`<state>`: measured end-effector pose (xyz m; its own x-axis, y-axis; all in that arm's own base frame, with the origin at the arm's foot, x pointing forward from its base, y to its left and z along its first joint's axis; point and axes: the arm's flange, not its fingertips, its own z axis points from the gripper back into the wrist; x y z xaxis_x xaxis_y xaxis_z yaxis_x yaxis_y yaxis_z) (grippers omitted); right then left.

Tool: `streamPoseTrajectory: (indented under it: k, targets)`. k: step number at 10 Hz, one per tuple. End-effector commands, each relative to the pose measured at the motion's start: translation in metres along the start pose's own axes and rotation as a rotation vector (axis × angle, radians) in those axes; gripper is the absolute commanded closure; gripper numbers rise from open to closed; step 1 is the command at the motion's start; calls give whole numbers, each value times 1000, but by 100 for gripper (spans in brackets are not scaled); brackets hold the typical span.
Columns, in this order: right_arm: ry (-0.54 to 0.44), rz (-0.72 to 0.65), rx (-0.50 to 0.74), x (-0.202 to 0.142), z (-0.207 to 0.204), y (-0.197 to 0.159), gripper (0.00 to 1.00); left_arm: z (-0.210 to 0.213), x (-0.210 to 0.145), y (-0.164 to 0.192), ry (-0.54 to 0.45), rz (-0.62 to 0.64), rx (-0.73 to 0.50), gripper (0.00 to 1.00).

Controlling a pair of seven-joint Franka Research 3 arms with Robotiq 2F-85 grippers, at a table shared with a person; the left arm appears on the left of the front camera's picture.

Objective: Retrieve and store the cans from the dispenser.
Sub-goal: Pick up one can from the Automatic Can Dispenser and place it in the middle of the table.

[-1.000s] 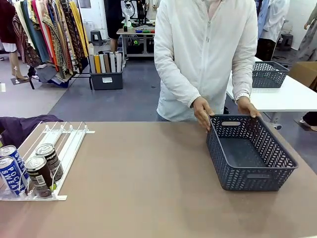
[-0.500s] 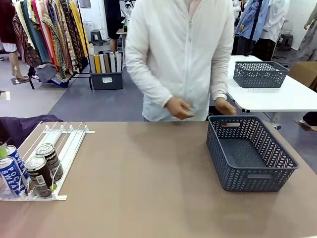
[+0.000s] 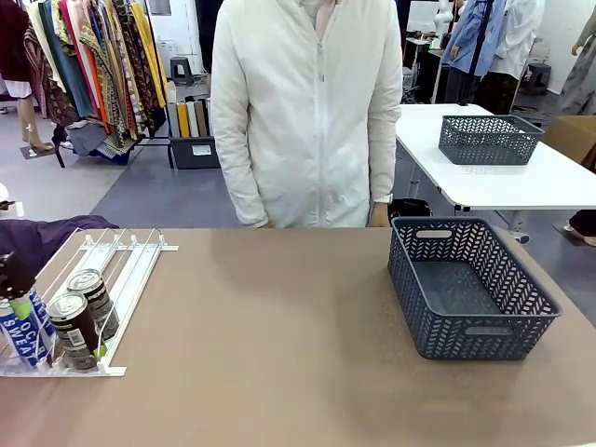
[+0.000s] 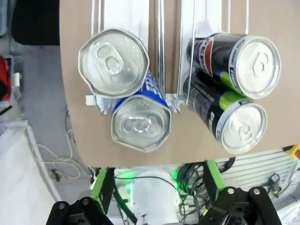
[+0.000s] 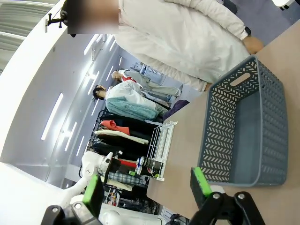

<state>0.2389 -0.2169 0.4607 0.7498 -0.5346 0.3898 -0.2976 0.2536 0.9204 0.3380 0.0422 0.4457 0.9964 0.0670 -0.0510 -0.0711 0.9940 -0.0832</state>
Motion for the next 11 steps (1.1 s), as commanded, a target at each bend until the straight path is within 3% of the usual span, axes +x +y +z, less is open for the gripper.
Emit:
streamPoseTrajectory:
  k: [1,8,9,10,11]
  targets:
    - [-25,11,22,4,-1,2,0,-15,17,-5,7,54,48,0]
    - [-25,11,22,4,-1,2,0,-23,29,-1,-35,151,81,0]
    - [-25,11,22,4,-1,2,0,-24,29,0,-32,152,79,11]
    - [-25,11,22,4,-1,2,0,-24,30,-1,-28,146,90,70]
    - [-25,11,22,4,-1,2,0,-24,30,-1,-33,146,89,100]
